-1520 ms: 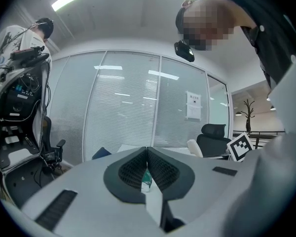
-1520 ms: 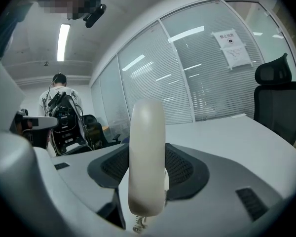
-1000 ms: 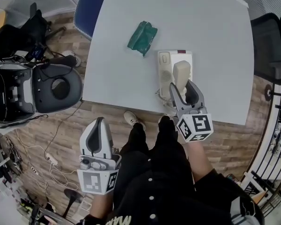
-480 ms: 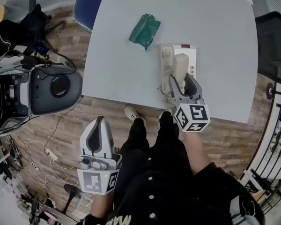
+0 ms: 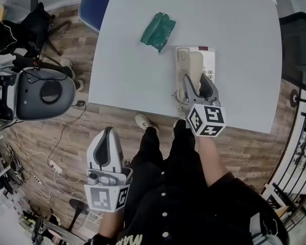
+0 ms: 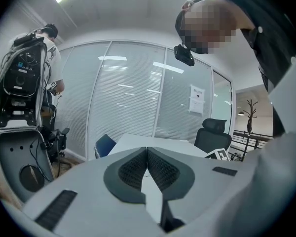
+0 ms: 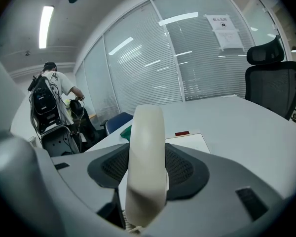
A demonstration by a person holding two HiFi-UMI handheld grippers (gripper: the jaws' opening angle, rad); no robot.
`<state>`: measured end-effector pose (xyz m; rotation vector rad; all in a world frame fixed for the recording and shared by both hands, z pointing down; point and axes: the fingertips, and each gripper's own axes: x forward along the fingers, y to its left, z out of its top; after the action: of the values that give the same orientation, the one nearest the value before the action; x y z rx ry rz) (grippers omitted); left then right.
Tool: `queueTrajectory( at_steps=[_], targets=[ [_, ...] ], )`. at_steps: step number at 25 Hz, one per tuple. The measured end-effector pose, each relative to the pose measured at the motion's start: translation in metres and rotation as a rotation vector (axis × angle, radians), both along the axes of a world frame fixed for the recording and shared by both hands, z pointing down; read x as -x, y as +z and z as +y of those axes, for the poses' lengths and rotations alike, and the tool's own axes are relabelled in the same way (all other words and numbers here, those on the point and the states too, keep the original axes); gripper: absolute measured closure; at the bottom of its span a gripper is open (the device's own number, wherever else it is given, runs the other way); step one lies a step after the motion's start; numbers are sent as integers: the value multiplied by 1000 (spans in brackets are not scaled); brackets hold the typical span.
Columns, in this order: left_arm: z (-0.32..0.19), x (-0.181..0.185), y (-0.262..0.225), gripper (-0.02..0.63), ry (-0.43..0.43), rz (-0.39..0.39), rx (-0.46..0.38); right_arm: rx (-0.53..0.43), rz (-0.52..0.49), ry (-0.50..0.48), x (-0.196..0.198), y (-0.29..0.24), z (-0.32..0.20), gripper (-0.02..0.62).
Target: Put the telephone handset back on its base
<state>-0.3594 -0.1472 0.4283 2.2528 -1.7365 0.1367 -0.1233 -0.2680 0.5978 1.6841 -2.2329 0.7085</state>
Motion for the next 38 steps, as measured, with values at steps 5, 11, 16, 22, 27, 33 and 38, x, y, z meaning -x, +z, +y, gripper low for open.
queueTrajectory(
  at_steps=[5, 11, 16, 22, 27, 33, 38],
  targets=[
    [0, 1, 0, 591, -4, 2, 4, 17, 14, 10, 2, 6, -8, 360],
    [-3, 0, 2, 591, -2, 2, 4, 51, 38, 22, 5, 20, -14, 360],
    [-4, -1, 2, 591, -1, 4, 3, 77, 46, 33, 6, 29, -18, 362],
    [-5, -2, 3, 591, 2, 8, 5, 103, 63, 47, 8, 40, -23, 362],
    [-4, -1, 2, 591, -4, 8, 5, 108, 93, 53, 9, 43, -24, 362],
    [-5, -2, 4, 591, -2, 14, 8, 108, 129, 77, 9, 45, -27, 362],
    [-7, -2, 5, 591, -2, 14, 8, 108, 179, 86, 10, 47, -28, 362]
  ],
)
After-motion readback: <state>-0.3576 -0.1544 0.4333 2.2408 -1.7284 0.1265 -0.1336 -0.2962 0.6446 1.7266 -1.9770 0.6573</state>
